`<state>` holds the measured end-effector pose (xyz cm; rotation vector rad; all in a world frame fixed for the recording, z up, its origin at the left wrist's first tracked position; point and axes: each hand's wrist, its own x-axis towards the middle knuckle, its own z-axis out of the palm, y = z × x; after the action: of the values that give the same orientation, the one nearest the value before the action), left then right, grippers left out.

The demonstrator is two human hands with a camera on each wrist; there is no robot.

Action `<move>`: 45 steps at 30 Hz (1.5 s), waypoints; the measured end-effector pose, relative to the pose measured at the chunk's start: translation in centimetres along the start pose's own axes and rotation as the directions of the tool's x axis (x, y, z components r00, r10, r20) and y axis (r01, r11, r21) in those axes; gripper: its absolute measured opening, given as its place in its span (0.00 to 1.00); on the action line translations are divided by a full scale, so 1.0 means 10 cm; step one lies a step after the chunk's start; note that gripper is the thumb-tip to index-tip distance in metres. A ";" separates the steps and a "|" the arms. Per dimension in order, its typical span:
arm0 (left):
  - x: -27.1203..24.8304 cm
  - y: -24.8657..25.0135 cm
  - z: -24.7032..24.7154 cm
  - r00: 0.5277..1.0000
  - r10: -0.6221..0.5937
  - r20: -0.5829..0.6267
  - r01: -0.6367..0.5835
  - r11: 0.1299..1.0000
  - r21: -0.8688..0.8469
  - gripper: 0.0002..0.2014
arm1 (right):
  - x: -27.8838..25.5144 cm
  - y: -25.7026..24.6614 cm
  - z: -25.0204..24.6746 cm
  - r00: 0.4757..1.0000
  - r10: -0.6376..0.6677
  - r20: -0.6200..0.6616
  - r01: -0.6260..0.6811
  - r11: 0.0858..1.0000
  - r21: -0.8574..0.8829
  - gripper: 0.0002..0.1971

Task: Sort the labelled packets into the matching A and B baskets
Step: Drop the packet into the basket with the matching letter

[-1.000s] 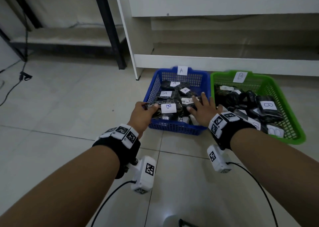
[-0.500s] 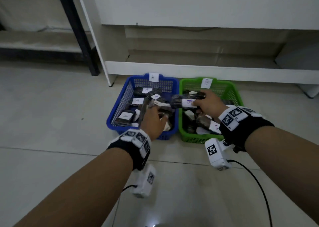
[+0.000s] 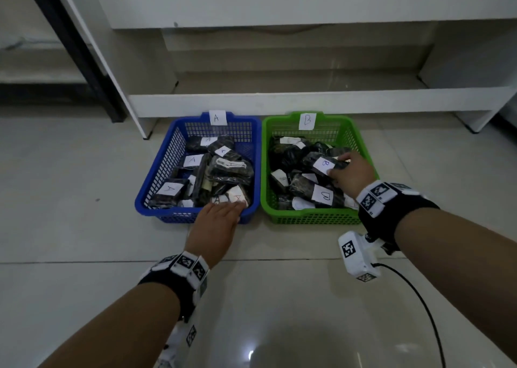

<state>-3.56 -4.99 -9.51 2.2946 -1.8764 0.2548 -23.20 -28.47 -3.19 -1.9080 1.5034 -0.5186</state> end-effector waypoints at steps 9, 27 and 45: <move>0.04 -0.08 0.05 0.998 -0.001 -0.057 -0.009 0.985 -0.175 0.20 | -0.31 0.16 0.44 0.967 -0.251 -0.038 0.201 0.849 -0.488 0.24; -0.59 0.32 -0.41 0.931 0.170 0.324 -0.111 0.975 -0.194 0.33 | -1.46 0.02 0.30 0.636 -0.633 0.441 0.771 0.489 -0.408 0.30; -1.49 0.53 -0.40 0.587 0.406 0.701 -0.297 0.913 -0.280 0.21 | -2.76 0.81 0.17 -0.211 -0.112 0.971 0.956 0.182 0.228 0.36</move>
<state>-11.77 9.09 -9.06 2.0449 -2.6101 -0.9197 -35.18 -2.63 -7.74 -2.6325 -0.5892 1.0457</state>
